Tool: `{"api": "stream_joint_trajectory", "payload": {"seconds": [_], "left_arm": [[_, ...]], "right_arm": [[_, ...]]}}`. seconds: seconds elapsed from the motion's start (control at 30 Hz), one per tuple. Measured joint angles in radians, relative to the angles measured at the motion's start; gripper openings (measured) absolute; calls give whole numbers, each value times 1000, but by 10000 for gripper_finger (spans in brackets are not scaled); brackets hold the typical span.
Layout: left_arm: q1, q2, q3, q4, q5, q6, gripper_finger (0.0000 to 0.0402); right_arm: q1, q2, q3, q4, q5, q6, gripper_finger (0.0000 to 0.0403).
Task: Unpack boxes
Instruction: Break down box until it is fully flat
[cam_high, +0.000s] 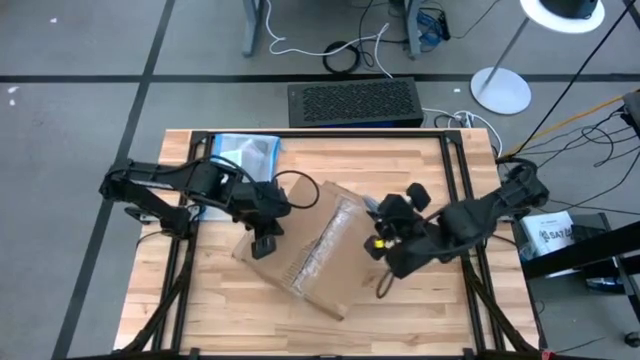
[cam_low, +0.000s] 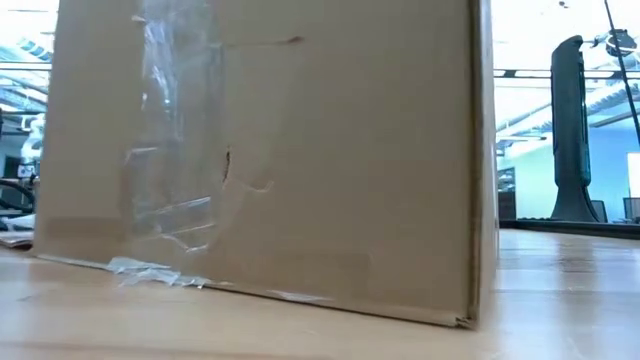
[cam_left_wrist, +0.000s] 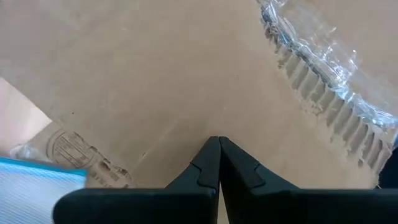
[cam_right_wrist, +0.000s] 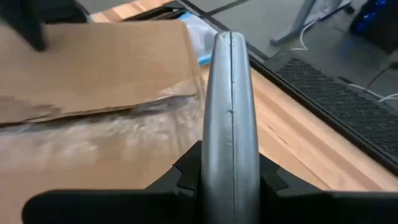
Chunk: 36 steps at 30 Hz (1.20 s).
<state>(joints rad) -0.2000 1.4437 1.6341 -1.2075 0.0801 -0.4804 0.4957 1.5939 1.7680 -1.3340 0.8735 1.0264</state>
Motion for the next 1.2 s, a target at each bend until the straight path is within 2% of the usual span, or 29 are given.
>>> {"api": "stream_joint_trajectory", "payload": {"seconds": [0.2, 0.37, 0.53, 0.7, 0.83, 0.93, 1.03, 1.1, 1.2], "left_arm": [[-39, -9, -1, -14, 6, -58, 10], [-69, -25, -2, -72, 6, -110, 10], [-99, -45, -2, -95, 14, -159, 10], [-119, -50, 1, -93, 53, -196, 10], [-145, -66, 1, -92, 62, -241, 10], [-152, -87, 11, -91, -6, -246, 10], [-145, -101, 37, -88, -83, -228, 10], [-135, -101, 49, -71, -91, -172, 10], [-117, -97, 47, -54, -91, -85, 10]], "right_arm": [[-65, 43, -85, 205, -33, -101, 63], [-89, 51, -116, 336, 46, -151, 63], [-167, 53, -118, 417, 45, -310, 63], [-236, 53, -118, 538, -55, -464, 63], [-243, 52, -84, 546, -65, -546, 63], [-251, 38, -46, 567, -69, -600, 63], [-276, 13, -37, 690, -74, -663, 63], [-304, 8, -36, 800, -128, -713, 63], [-346, 10, -51, 978, -279, -793, 63]]}}
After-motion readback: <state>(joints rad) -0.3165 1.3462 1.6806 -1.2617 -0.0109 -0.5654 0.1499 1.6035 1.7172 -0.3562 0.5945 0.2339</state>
